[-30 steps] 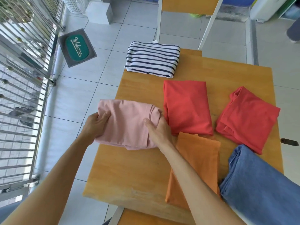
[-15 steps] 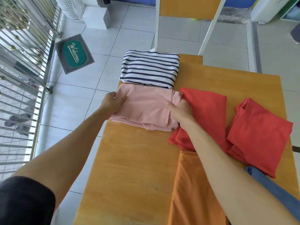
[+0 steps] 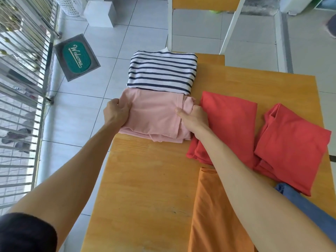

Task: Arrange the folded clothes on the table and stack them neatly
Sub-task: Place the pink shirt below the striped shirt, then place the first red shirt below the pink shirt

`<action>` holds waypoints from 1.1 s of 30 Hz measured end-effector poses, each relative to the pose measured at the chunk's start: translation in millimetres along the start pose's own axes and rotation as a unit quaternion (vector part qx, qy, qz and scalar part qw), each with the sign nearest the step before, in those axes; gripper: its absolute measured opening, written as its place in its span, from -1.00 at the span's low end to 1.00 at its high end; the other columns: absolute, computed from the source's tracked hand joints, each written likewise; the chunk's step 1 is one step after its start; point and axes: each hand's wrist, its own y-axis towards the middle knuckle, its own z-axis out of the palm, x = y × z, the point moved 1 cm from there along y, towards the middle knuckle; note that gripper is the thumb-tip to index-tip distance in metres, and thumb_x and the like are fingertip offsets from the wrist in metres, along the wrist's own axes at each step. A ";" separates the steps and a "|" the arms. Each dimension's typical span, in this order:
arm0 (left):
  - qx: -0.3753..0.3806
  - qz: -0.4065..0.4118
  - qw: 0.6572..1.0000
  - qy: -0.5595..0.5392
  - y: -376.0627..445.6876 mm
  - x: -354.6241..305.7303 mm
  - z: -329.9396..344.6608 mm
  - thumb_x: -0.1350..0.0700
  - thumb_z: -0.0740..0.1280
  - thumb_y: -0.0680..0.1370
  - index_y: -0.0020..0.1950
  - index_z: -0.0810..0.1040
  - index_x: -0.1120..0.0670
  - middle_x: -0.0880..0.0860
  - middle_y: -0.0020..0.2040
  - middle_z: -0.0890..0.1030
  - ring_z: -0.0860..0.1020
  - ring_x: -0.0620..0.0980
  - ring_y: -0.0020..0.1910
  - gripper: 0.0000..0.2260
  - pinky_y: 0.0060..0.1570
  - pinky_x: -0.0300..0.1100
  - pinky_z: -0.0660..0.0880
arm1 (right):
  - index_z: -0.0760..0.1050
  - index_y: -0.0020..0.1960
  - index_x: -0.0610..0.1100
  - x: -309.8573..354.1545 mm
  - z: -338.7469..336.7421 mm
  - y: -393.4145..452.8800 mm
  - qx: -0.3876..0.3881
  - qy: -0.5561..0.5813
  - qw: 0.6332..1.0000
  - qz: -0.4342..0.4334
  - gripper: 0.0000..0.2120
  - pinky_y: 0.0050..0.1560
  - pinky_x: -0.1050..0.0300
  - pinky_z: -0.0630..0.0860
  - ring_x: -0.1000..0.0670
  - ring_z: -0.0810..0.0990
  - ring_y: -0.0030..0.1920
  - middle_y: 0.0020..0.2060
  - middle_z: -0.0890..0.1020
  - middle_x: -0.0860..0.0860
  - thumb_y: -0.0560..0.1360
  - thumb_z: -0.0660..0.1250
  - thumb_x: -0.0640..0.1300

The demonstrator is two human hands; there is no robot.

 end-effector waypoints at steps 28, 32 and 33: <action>0.056 0.304 0.949 0.067 -119.6 -117.1 61.3 0.20 0.29 0.48 0.13 0.63 0.08 0.10 0.23 0.56 0.43 0.09 0.28 -0.74 0.25 -0.10 0.36 | 0.59 0.15 -0.18 -96.1 -80.7 -160.2 -0.143 0.173 0.964 0.143 -0.71 0.03 -0.05 0.68 0.01 0.74 -0.12 -0.11 0.73 -0.02 0.55 0.35 -0.01; 0.141 0.373 0.911 0.106 -144.0 -149.6 104.8 0.23 0.24 0.46 0.20 0.61 0.09 0.13 0.24 0.56 0.48 0.13 0.25 -0.66 0.24 -0.01 0.42 | 0.53 -0.02 -0.14 -117.1 -74.8 -169.3 -0.100 0.254 0.940 0.206 -0.87 -0.12 -0.14 0.71 -0.01 0.76 -0.28 -0.33 0.71 0.00 0.62 0.31 -0.07; 0.157 0.389 0.900 0.121 -146.5 -157.1 114.8 0.21 0.24 0.47 0.24 0.58 0.09 0.12 0.28 0.55 0.46 0.12 0.28 -0.64 0.27 -0.01 0.40 | 0.49 0.02 -0.14 -119.2 -73.6 -168.6 -0.095 0.276 0.932 0.217 -0.87 -0.15 -0.13 0.71 -0.03 0.76 -0.28 -0.26 0.72 -0.04 0.63 0.31 -0.07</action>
